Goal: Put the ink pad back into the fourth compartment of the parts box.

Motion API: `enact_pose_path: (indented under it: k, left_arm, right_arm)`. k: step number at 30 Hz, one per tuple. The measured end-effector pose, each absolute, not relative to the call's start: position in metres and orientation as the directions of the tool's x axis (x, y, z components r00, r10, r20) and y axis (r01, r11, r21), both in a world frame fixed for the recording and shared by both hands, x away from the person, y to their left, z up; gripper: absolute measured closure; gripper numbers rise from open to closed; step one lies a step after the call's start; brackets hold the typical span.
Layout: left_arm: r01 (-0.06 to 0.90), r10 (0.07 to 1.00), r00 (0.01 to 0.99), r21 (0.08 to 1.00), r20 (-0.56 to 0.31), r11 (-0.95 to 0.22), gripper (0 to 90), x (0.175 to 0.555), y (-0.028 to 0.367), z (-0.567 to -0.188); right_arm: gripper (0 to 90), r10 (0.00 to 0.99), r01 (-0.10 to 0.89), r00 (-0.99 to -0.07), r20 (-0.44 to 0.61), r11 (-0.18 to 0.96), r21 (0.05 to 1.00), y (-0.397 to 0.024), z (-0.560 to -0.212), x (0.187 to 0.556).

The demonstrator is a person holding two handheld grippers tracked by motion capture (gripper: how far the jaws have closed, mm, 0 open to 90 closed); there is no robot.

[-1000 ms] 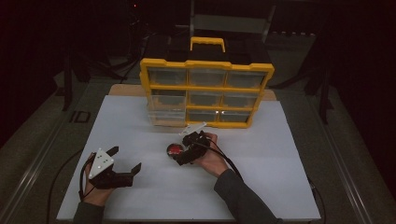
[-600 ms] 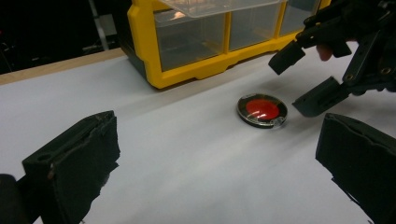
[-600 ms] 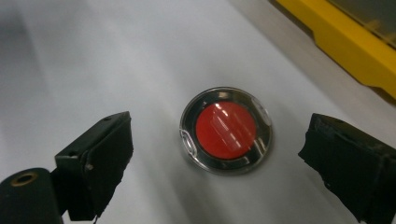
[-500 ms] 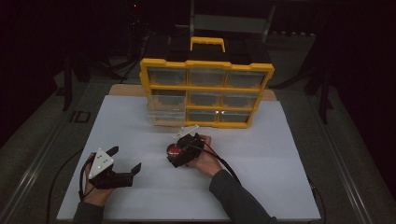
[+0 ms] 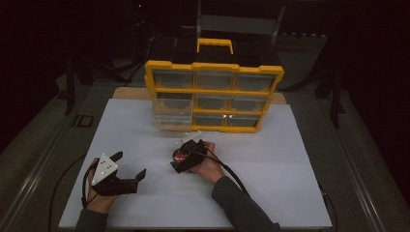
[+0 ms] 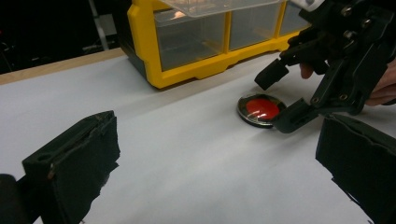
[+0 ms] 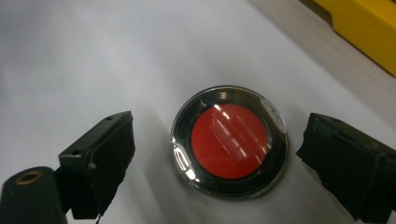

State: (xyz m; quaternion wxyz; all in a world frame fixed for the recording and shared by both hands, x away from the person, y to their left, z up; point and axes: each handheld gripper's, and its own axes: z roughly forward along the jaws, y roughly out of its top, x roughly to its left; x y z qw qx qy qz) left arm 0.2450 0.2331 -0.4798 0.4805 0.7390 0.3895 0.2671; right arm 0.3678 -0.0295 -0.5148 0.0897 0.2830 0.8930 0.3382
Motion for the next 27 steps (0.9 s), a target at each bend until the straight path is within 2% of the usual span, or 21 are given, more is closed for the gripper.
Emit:
enact_pose_path:
  k: [9, 15, 16, 19, 27]
  left_arm:
    - [0.320, 0.832, 0.554, 0.918, 0.021, -0.235, 0.0, 0.2451, 0.2330, -0.4800]
    - [0.320, 0.832, 0.554, 0.917, 0.022, -0.237, 0.0, 0.2451, 0.2330, -0.4800]
    - [0.320, 0.833, 0.553, 0.917, 0.023, -0.238, 0.0, 0.2450, 0.2327, -0.4800]
    - [0.321, 0.833, 0.552, 0.916, 0.026, -0.241, 0.0, 0.2448, 0.2323, -0.4800]
    - [0.320, 0.833, 0.552, 0.916, 0.028, -0.243, 0.0, 0.2446, 0.2322, -0.4800]
  right_arm:
    - [12.0, 0.580, 0.460, -0.814, 0.035, 0.605, 0.650, -0.0277, -0.5206, 0.3705]
    - [17.4, 0.604, 0.467, -0.797, 0.017, 0.598, 0.652, -0.0270, -0.5228, 0.3711]
    - [22.2, 0.614, 0.474, -0.789, 0.016, 0.592, 0.651, -0.0279, -0.5225, 0.3714]
    - [26.6, 0.618, 0.477, -0.786, 0.013, 0.592, 0.650, -0.0295, -0.5216, 0.3719]
    - [29.2, 0.620, 0.477, -0.784, 0.008, 0.595, 0.647, -0.0297, -0.5203, 0.3702]
